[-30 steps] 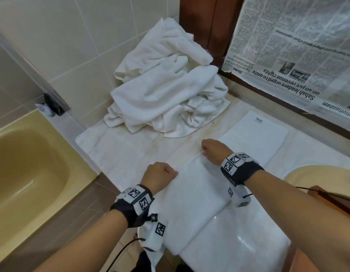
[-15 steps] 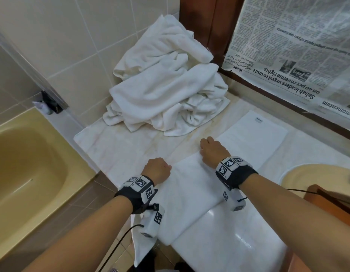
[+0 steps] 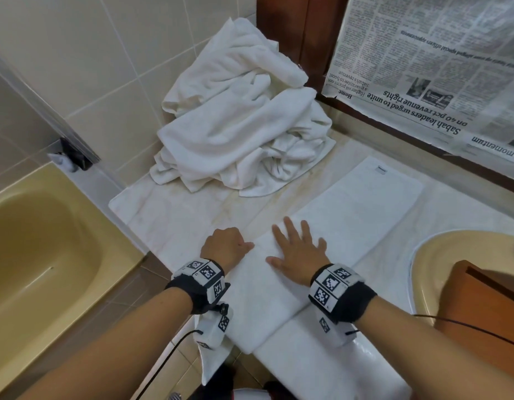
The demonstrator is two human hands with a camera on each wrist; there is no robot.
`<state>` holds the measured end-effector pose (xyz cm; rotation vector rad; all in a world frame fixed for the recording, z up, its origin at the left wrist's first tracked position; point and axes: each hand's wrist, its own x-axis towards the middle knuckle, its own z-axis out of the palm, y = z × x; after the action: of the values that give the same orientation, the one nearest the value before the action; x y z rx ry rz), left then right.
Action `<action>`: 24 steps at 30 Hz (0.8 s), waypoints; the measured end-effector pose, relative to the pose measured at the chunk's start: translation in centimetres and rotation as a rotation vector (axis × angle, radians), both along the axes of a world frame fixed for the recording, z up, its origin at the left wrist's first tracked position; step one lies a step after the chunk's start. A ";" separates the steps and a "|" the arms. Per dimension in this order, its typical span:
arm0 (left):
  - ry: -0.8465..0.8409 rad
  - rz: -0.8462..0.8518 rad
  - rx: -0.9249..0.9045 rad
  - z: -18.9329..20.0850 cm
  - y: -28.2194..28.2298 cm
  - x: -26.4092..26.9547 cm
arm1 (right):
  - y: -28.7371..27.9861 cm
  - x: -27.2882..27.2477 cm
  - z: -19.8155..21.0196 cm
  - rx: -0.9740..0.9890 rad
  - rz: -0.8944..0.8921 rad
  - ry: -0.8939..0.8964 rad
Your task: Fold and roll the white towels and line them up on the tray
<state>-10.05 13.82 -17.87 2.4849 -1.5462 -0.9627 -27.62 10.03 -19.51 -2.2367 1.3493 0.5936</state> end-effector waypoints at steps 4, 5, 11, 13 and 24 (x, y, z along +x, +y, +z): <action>0.061 0.007 -0.041 -0.5 2.2 -0.1 | -1.1 -1.8 -0.3 -0.002 0.008 0.019; 0.062 -0.009 -0.030 -0.8 2.7 -0.1 | -1.4 -2.3 -0.4 -0.009 0.004 0.019; 0.105 -0.211 0.093 -0.9 3.7 -0.7 | -3.0 -6.0 -0.6 -0.053 -0.018 0.030; 0.178 -0.245 0.127 -0.5 3.4 -1.0 | -3.9 -7.4 -0.5 -0.063 -0.047 0.038; 0.105 -0.203 0.171 1.2 1.9 1.8 | -5.4 -7.9 0.1 -0.120 -0.172 0.019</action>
<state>-8.22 15.69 -16.66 2.3712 -1.7775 -1.2834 -35.56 4.58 -19.37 -2.1817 1.6061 0.4861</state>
